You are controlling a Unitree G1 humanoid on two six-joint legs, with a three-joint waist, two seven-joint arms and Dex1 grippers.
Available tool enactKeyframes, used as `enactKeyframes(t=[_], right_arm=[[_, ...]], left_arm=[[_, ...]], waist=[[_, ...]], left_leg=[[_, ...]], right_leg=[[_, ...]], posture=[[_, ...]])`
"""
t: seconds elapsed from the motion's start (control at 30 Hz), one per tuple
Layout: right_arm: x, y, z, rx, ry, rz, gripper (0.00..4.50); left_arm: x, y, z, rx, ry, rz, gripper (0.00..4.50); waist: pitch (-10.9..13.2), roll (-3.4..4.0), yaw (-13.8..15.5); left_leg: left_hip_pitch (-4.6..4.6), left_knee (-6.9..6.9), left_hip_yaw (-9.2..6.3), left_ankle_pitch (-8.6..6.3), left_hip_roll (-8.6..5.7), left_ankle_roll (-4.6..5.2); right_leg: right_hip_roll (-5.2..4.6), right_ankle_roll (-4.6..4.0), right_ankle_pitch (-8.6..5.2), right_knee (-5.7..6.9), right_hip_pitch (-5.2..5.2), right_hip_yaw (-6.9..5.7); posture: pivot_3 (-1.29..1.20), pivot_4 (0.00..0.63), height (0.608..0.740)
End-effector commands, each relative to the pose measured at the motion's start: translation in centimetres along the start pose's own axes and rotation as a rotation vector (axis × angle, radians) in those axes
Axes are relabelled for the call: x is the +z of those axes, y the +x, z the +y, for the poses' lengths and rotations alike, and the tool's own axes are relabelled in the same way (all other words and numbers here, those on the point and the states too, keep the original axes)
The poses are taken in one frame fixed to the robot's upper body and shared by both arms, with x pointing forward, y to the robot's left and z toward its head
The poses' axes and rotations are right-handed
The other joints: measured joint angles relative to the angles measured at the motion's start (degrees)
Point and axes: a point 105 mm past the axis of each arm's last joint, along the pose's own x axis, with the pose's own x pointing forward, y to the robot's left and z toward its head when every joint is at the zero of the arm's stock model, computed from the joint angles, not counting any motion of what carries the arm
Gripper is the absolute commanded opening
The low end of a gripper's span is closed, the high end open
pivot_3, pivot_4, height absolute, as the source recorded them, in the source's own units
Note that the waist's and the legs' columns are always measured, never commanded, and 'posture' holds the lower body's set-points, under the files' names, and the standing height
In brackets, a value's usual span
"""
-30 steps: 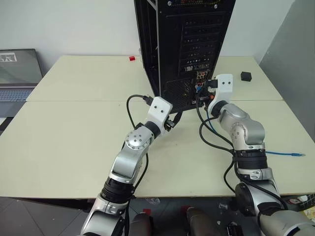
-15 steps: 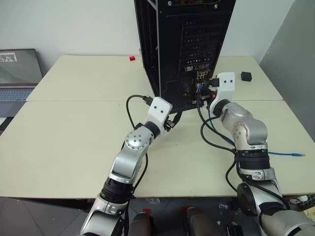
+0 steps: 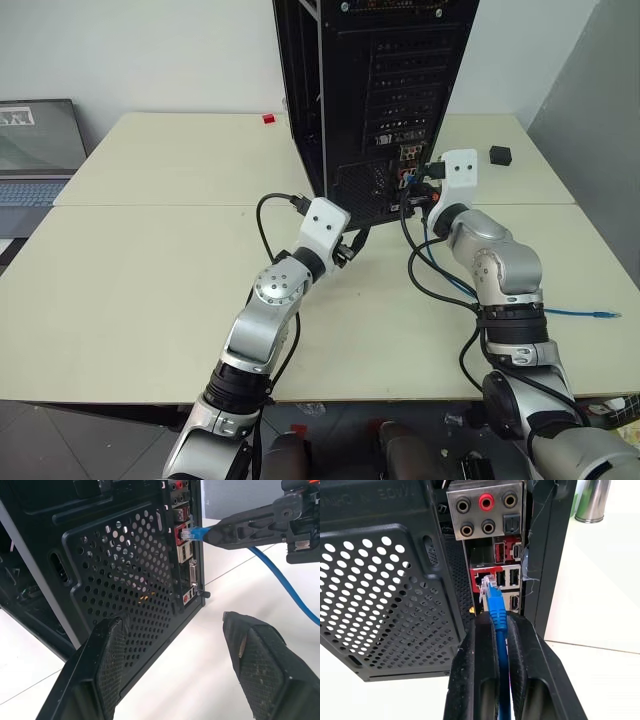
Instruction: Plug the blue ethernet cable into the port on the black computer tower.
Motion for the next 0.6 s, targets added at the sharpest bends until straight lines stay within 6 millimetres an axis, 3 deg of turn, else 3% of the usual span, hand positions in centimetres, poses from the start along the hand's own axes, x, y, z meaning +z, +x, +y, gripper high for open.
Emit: enactKeyframes(t=[0.03,0.6], right_arm=[[1.5,-0.02,0.18,0.001,-0.007,-0.06,0.0],[2.12,0.3,0.55,0.01,-0.003,-0.073,0.0]], left_arm=[[1.19,-0.17,-0.12,-0.003,0.02,-0.047,3.2],[1.19,-0.11,-0.07,0.0,0.02,-0.047,3.2]], waist=[[0.0,0.0,0.0],[0.0,0.0,-0.04]], left_leg=[[0.0,0.0,0.0,0.0,0.0,0.0],[0.0,0.0,0.01,0.0,0.01,0.0]], right_leg=[[0.0,0.0,0.0,0.0,0.0,0.0],[0.0,0.0,0.0,0.0,0.0,0.0]], posture=[[0.0,0.15,0.74],[0.0,0.15,0.74]])
